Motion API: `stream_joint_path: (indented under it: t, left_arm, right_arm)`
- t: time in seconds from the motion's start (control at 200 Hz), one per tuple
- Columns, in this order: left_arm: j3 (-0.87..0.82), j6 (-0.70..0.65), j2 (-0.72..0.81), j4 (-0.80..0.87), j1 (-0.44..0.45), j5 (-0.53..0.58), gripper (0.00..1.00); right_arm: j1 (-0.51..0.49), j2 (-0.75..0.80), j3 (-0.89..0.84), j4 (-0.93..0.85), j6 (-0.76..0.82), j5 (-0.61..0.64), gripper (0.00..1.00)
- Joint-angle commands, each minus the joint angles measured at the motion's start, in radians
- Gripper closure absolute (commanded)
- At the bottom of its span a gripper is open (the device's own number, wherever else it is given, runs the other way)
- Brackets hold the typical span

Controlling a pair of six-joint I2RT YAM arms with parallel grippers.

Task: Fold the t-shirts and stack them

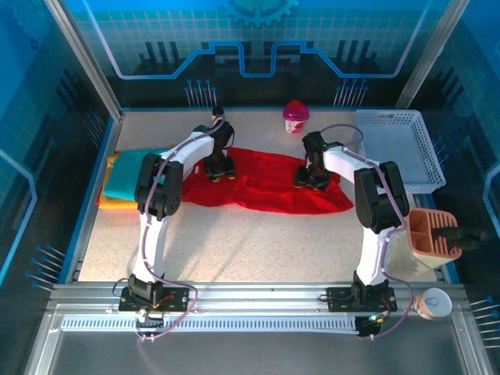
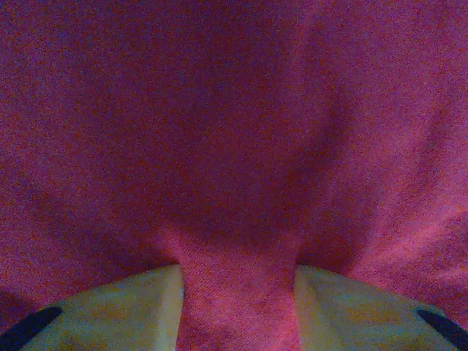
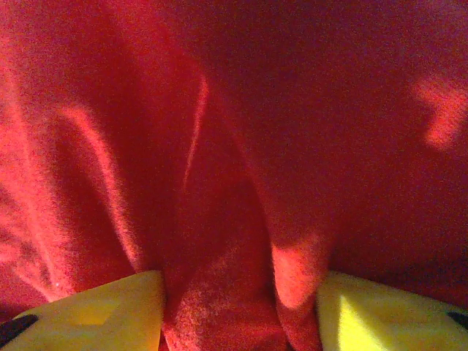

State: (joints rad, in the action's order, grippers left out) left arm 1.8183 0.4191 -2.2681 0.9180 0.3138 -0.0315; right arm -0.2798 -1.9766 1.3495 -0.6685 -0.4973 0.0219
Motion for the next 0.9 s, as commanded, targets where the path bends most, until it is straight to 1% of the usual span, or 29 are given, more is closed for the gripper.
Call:
stream_joint_path:
  t: [0.0,0.11,0.195,0.29,0.355,0.4,0.48,0.565,0.72,0.816,0.891]
  left_arm:
    - [0.086,-0.022,-0.068,0.058,0.026,-0.061,0.56]
    - [0.158,-0.013,-0.112,0.073,0.057,-0.103,0.57]
    - [0.214,-0.001,-0.14,0.104,0.09,-0.129,0.57]
    - [0.247,0.007,-0.159,0.093,0.129,-0.167,0.57]
    - [0.294,0.009,-0.192,0.101,0.139,-0.19,0.57]
    - [0.347,-0.002,-0.224,0.123,0.143,-0.185,0.57]
    - [0.463,-0.051,-0.287,0.17,0.143,-0.158,0.57]
    - [0.556,-0.101,-0.333,0.179,0.14,-0.134,0.55]
    - [0.773,-0.154,-0.449,0.238,0.116,-0.14,0.54]
    - [0.807,-0.177,-0.466,0.215,0.104,-0.161,0.53]
    - [0.808,-0.195,-0.451,0.194,0.096,-0.152,0.52]
  right_arm:
    - [-0.045,0.021,-0.059,-0.086,-0.024,-0.054,0.42]
    - [-0.096,0.066,-0.144,-0.06,-0.064,-0.112,0.41]
    - [-0.159,0.115,-0.211,-0.047,-0.096,-0.124,0.41]
    - [-0.222,0.168,-0.281,-0.046,-0.132,-0.12,0.41]
    - [-0.26,0.201,-0.316,-0.032,-0.163,-0.131,0.4]
    - [-0.291,0.217,-0.331,-0.021,-0.188,-0.142,0.4]
    - [-0.355,0.235,-0.341,0.0,-0.233,-0.16,0.4]
    - [-0.423,0.228,-0.338,0.043,-0.285,-0.207,0.39]
    - [-0.536,0.209,-0.297,0.119,-0.399,-0.235,0.39]
    - [-0.62,0.203,-0.272,0.191,-0.497,-0.249,0.39]
    - [-0.668,0.204,-0.239,0.191,-0.537,-0.212,0.38]
